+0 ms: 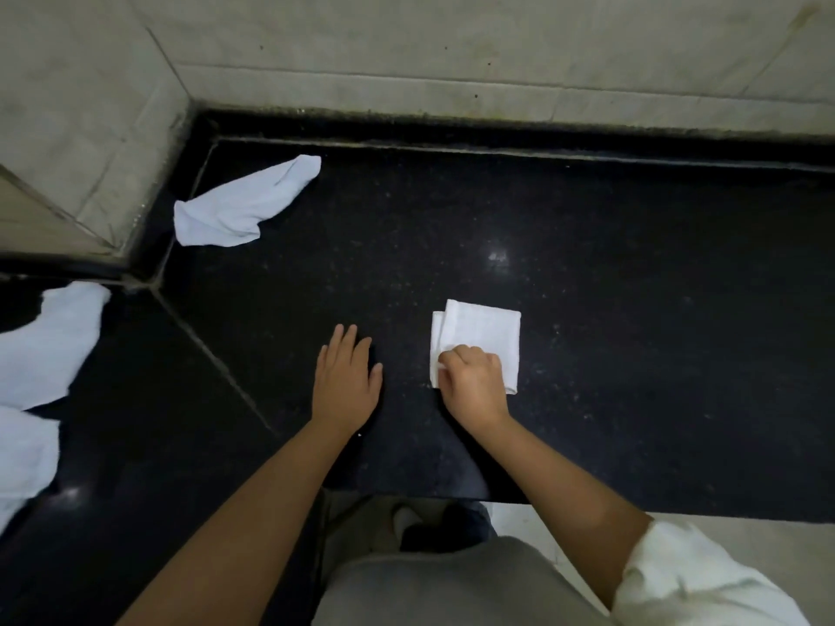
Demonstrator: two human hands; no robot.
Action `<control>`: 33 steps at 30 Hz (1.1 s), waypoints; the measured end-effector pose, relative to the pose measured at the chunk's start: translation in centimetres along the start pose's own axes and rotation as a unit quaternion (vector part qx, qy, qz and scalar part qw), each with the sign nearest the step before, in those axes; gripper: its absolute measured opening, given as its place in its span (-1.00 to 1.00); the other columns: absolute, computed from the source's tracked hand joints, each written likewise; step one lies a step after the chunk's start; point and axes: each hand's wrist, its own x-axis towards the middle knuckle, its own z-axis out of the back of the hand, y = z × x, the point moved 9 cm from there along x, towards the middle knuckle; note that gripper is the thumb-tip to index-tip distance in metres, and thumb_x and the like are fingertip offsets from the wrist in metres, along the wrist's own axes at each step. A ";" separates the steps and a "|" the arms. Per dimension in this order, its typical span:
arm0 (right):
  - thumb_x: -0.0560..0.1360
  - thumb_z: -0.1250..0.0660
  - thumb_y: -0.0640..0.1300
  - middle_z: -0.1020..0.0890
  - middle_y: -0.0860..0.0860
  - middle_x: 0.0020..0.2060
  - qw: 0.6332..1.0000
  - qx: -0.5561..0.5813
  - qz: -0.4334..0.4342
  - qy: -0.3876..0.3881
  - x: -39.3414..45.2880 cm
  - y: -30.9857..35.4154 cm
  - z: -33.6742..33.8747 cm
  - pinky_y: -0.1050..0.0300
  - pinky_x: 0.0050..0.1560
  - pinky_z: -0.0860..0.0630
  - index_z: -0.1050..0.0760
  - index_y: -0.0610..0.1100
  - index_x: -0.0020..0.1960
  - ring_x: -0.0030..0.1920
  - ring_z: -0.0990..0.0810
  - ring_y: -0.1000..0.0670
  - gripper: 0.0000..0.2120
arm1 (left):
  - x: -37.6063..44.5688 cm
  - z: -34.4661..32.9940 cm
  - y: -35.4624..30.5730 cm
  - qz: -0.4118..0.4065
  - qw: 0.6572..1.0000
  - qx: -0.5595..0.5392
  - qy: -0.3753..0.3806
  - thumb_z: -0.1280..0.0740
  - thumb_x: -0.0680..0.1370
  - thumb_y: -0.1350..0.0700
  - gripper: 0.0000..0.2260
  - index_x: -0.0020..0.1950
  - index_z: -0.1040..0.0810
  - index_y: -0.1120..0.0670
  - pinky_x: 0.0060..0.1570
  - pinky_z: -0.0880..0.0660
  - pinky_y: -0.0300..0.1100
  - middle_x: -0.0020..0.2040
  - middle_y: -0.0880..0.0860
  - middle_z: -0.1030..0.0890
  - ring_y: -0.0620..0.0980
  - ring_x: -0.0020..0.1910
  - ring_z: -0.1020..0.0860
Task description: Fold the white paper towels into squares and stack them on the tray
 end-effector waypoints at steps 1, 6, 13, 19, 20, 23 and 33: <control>0.18 -0.42 -0.33 -0.57 0.01 -0.50 1.000 0.000 0.010 -0.019 0.0 0.0 0.5 0.20 -0.42 -0.46 -0.54 -0.16 -0.42 -0.51 -0.55 -0.03 -0.89 | 0.0 -0.1 0.0 -0.002 1.000 0.001 -0.001 -0.07 0.64 0.06 -0.59 0.47 -0.22 0.16 0.50 0.06 -0.06 0.54 0.12 -0.09 0.05 0.55 0.05; 0.35 -0.13 -0.21 -0.62 -0.01 -0.41 0.995 0.024 0.042 -0.085 -0.5 0.7 2.3 0.18 -0.19 -0.24 -0.58 -0.19 -0.32 -0.42 -0.58 -0.04 -0.76 | 0.0 -0.4 -0.7 -0.015 1.000 0.008 0.006 -0.04 0.64 0.04 -0.58 0.48 -0.19 0.14 0.51 0.07 -0.09 0.55 0.10 -0.06 0.03 0.55 0.06; 0.34 -0.10 -0.15 -0.61 0.04 -0.40 0.996 -0.028 0.078 0.032 -1.8 0.9 -1.0 0.24 -0.26 -0.41 -0.60 -0.11 -0.32 -0.41 -0.58 0.02 -0.72 | -0.7 -1.1 -0.1 -0.028 1.000 0.006 0.008 -0.05 0.64 0.04 -0.58 0.48 -0.19 0.13 0.51 0.08 -0.09 0.55 0.09 -0.07 0.02 0.55 0.06; 0.30 -0.16 -0.16 -0.66 0.01 -0.28 0.992 -0.024 0.124 0.004 -2.7 0.0 1.1 0.17 -0.07 -0.48 -0.63 -0.17 -0.09 -0.28 -0.61 0.02 -0.68 | -0.8 -1.5 -1.3 -0.087 0.996 -0.008 -0.025 -0.13 0.61 0.11 -0.64 0.38 -0.38 0.19 0.48 -0.10 -0.03 0.47 0.15 -0.29 0.09 0.50 -0.17; 0.28 -0.22 -0.20 -0.67 0.00 -0.26 0.993 -0.036 0.113 -0.012 -2.9 -1.0 1.9 0.16 -0.03 -0.43 -0.62 -0.18 -0.09 -0.25 -0.61 0.00 -0.71 | -0.9 -1.3 -2.4 -0.125 0.991 -0.005 -0.047 -0.16 0.57 0.12 -0.67 0.26 -0.51 0.22 0.39 -0.28 0.01 0.35 0.18 -0.46 0.14 0.41 -0.35; 0.09 -0.42 -0.29 -0.67 -0.02 -0.29 0.989 -0.120 0.087 -0.008 -3.4 -4.0 3.2 0.12 -0.08 -0.26 -0.64 -0.15 -0.21 -0.27 -0.65 -0.07 -0.73 | -1.5 -0.9 -6.1 -0.256 0.959 -0.026 -0.118 -0.16 0.42 0.08 -0.68 -0.12 -0.68 0.18 -0.03 -0.58 -0.10 -0.08 0.11 -0.68 0.04 0.05 -0.52; 0.18 -0.19 -0.21 -0.53 0.05 -0.55 0.964 -0.178 0.146 0.133 -2.0 -5.2 1.2 0.28 -0.42 -0.31 -0.53 -0.08 -0.52 -0.55 -0.51 0.03 -0.81 | -1.6 -4.5 -11.1 -0.309 0.944 0.115 -0.015 -0.59 0.08 -0.12 -0.69 -0.34 -0.62 0.01 -0.16 -0.36 -0.29 -0.35 -0.08 -0.60 -0.10 -0.35 -0.60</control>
